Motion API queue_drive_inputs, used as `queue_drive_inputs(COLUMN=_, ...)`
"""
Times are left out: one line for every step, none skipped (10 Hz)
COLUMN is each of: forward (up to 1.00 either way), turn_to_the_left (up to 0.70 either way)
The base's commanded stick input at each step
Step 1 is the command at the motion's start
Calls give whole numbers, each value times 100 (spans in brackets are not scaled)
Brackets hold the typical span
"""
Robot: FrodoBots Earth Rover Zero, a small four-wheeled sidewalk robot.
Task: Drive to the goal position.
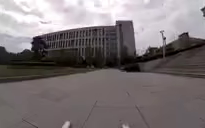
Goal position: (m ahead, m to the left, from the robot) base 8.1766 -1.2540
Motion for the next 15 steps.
queue_drive_inputs(forward=70, turn_to_the_left=-24)
queue_drive_inputs(forward=70, turn_to_the_left=-7)
queue_drive_inputs(forward=70, turn_to_the_left=0)
queue_drive_inputs(forward=70, turn_to_the_left=0)
queue_drive_inputs(forward=70, turn_to_the_left=0)
queue_drive_inputs(forward=70, turn_to_the_left=0)
queue_drive_inputs(forward=70, turn_to_the_left=0)
queue_drive_inputs(forward=70, turn_to_the_left=0)
queue_drive_inputs(forward=70, turn_to_the_left=0)
queue_drive_inputs(forward=70, turn_to_the_left=0)
queue_drive_inputs(forward=70, turn_to_the_left=0)
queue_drive_inputs(forward=70, turn_to_the_left=-8)
queue_drive_inputs(forward=70, turn_to_the_left=-18)
queue_drive_inputs(forward=70, turn_to_the_left=-25)
queue_drive_inputs(forward=70, turn_to_the_left=-26)
